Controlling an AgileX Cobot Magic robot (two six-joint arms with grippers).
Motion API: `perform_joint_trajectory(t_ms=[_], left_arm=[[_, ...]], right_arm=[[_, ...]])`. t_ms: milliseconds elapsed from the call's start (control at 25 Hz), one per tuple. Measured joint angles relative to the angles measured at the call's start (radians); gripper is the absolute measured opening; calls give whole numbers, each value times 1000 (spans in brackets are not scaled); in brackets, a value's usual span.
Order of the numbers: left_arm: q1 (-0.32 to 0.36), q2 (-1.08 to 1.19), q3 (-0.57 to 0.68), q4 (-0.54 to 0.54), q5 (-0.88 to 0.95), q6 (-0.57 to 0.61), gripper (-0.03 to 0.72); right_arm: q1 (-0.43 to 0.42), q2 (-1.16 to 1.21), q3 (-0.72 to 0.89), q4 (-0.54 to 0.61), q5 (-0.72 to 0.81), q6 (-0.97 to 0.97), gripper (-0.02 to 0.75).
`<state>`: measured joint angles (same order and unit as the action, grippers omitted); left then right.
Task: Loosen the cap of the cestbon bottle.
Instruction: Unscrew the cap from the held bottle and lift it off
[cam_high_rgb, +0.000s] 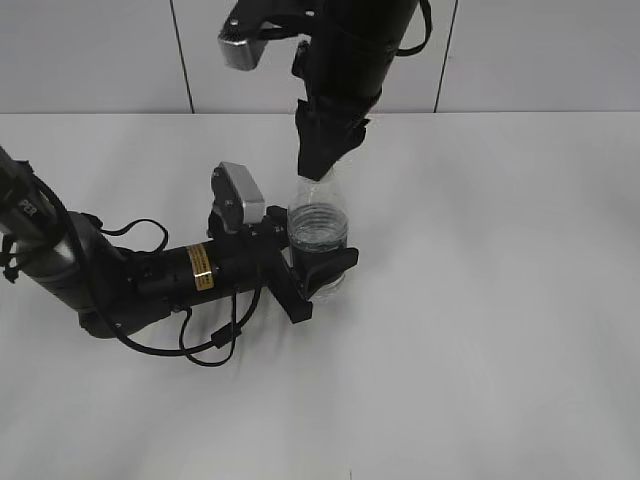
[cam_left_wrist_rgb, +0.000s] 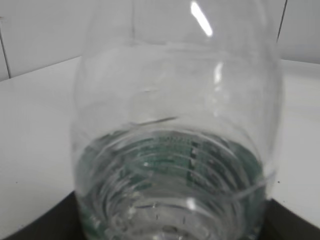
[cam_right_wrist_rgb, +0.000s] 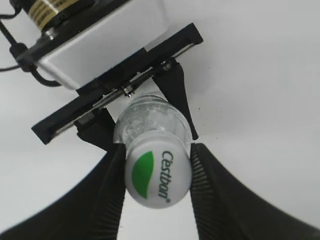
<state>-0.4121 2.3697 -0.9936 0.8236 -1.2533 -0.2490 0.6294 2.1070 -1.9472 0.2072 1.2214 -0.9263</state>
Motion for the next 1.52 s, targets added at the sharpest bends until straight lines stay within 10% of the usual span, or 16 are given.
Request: perform_joint_trajectory(t_ms=[800,1520], left_arm=[[0,0,-5,11,6,-4,405],[0,0,-6,19,6,-3,405]], right_arm=[[0,-4,-2,-12,0,-663,295],[0,-59,1,-4,0,-773,295]])
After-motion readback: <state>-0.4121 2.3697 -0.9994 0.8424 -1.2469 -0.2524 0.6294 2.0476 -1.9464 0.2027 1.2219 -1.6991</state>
